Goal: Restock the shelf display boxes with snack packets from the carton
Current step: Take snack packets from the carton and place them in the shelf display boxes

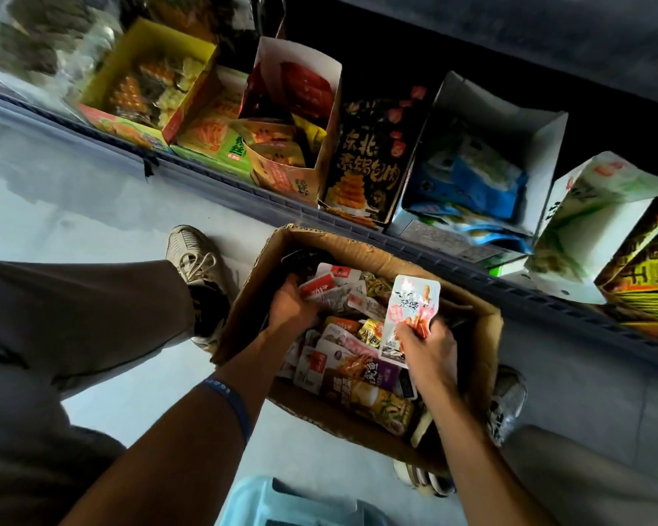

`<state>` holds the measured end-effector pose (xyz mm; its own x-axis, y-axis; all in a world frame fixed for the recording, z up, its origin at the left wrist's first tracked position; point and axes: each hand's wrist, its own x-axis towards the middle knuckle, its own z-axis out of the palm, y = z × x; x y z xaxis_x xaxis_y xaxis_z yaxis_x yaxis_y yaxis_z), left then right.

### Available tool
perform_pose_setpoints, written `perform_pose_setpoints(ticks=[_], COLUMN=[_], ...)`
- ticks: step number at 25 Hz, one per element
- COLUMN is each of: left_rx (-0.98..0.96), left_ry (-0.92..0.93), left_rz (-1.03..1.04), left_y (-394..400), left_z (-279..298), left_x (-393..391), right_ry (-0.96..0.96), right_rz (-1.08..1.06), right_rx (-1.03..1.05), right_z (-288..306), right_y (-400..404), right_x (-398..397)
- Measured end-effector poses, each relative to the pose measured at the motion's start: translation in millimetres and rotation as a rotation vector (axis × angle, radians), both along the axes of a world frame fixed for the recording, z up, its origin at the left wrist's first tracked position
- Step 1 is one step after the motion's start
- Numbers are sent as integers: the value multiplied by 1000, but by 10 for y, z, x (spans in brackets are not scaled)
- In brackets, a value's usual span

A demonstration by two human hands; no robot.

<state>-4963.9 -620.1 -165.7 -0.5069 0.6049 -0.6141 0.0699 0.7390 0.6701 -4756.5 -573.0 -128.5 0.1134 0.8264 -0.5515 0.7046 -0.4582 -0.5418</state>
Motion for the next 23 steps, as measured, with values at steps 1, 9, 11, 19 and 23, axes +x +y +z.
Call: perform_pose_setpoints(ticks=[1, 9, 11, 19, 23], left_rx=[42, 226, 216, 54, 221], left_ry=[15, 117, 17, 452, 310], left_rz=[-21, -46, 4, -278, -90], left_y=[-46, -135, -121, -200, -308], left_z=[4, 499, 696, 1141, 1185], left_x=[4, -220, -265, -424, -381], right_ry=[-1, 60, 187, 433, 447], right_rz=[2, -58, -108, -198, -210], right_rx=[2, 13, -43, -137, -133], right_z=[9, 222, 341, 640, 710], right_y=[1, -13, -9, -81, -134], right_x=[11, 120, 102, 7, 5])
